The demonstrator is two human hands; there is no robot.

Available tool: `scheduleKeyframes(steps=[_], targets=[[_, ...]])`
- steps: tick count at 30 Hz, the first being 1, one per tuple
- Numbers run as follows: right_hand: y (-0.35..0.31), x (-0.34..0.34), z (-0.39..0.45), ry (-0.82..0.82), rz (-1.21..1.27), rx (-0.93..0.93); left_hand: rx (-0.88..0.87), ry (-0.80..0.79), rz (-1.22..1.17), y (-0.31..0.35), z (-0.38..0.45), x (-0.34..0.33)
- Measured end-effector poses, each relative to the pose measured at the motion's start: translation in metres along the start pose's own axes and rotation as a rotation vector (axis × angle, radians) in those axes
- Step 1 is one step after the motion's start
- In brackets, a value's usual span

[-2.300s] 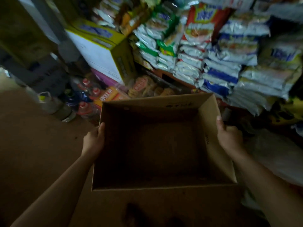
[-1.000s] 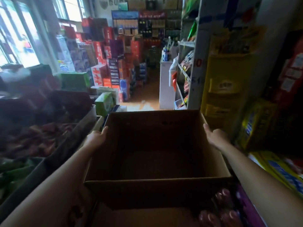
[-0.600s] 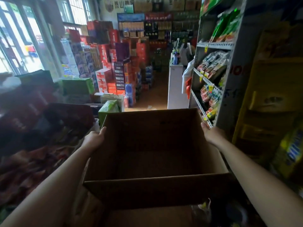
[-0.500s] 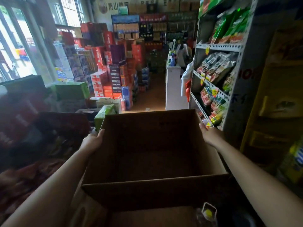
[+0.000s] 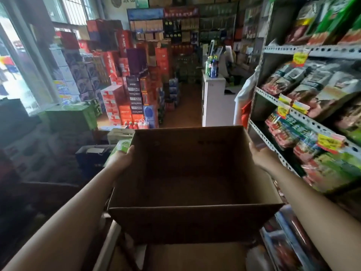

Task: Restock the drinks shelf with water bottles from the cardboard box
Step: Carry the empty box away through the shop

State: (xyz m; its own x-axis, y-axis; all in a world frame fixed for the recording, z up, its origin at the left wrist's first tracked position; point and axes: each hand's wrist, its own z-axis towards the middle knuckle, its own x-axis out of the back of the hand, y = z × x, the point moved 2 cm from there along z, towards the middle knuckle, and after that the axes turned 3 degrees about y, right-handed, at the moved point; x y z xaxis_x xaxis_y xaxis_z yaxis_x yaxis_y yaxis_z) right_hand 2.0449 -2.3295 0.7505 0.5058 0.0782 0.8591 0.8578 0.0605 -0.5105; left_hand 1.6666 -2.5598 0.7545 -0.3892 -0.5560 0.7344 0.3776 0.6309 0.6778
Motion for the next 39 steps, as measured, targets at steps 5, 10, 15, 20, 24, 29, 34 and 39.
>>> scheduleKeyframes(steps=[5, 10, 15, 20, 24, 29, 34, 39], targets=[[-0.064, -0.017, 0.118, -0.02, 0.02, -0.005, -0.016, 0.0, 0.001, 0.053, 0.118, -0.028], [-0.125, -0.032, 0.223, 0.017, 0.037, 0.025, -0.012, 0.025, 0.008, 0.093, 0.237, -0.049], [-0.187, -0.064, 0.337, -0.027, -0.018, 0.037, 0.04, 0.009, -0.022, 0.125, 0.37, -0.093], [-0.237, -0.107, 0.457, 0.001, 0.013, 0.011, 0.016, -0.01, -0.073, 0.147, 0.53, -0.152], [-0.286, -0.125, 0.553, 0.014, 0.049, 0.008, -0.012, 0.003, -0.076, 0.187, 0.635, -0.18], [-0.336, -0.15, 0.672, 0.037, 0.051, -0.018, -0.011, -0.007, 0.02, 0.267, 0.72, -0.197], [-0.383, -0.188, 0.804, 0.018, 0.042, 0.003, 0.052, -0.01, 0.021, 0.306, 0.842, -0.246], [-0.439, -0.228, 0.945, 0.002, 0.003, 0.061, 0.046, 0.013, -0.013, 0.346, 0.969, -0.297]])
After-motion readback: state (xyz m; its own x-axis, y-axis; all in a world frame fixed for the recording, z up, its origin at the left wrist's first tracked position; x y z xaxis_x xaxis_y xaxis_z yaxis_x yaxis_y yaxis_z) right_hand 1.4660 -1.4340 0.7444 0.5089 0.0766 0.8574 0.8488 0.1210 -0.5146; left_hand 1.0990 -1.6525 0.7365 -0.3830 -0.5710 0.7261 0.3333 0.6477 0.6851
